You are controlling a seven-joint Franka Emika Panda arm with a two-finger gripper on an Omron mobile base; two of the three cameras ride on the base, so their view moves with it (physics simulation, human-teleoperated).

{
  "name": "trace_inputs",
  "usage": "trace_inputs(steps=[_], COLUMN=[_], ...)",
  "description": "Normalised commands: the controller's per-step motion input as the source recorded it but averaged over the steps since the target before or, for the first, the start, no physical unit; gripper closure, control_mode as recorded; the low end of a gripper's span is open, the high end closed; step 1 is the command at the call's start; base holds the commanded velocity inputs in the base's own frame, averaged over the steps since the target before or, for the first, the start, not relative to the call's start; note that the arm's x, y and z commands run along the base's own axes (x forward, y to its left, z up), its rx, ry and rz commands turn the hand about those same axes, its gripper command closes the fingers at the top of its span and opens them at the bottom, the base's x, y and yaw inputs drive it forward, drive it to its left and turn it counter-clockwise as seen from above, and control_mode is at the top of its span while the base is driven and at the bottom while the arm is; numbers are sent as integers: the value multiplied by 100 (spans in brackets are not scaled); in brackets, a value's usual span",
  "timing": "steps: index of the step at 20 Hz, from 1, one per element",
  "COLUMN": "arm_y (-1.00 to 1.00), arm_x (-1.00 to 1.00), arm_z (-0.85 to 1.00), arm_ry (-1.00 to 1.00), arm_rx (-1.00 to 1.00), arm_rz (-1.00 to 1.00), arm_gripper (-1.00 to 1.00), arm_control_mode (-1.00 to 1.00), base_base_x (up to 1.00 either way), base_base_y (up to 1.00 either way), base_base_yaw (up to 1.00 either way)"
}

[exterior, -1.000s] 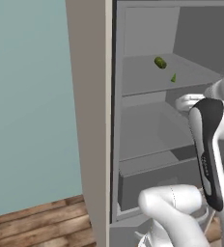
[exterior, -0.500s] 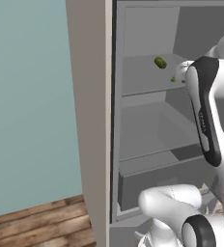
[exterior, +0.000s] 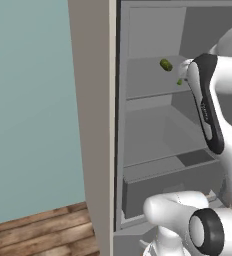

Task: Take the lemon wedge from the fridge and place it on the plate with fish on the dining counter.

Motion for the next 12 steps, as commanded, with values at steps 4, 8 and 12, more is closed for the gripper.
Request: trace_inputs(steps=[4, 8, 12], arm_y=[-1, -1, -19], arm_x=[70, 84, 72], arm_z=[-18, -9, -6], arm_ry=[-2, 9, 4], arm_rx=[-1, -2, -3], arm_rz=[0, -8, -23], arm_gripper=[-100, -100, -100], arm_control_mode=[-100, -100, -100], base_base_x=[0, 0, 0], base_base_y=[0, 0, 0], base_base_yaw=[0, 0, 0])
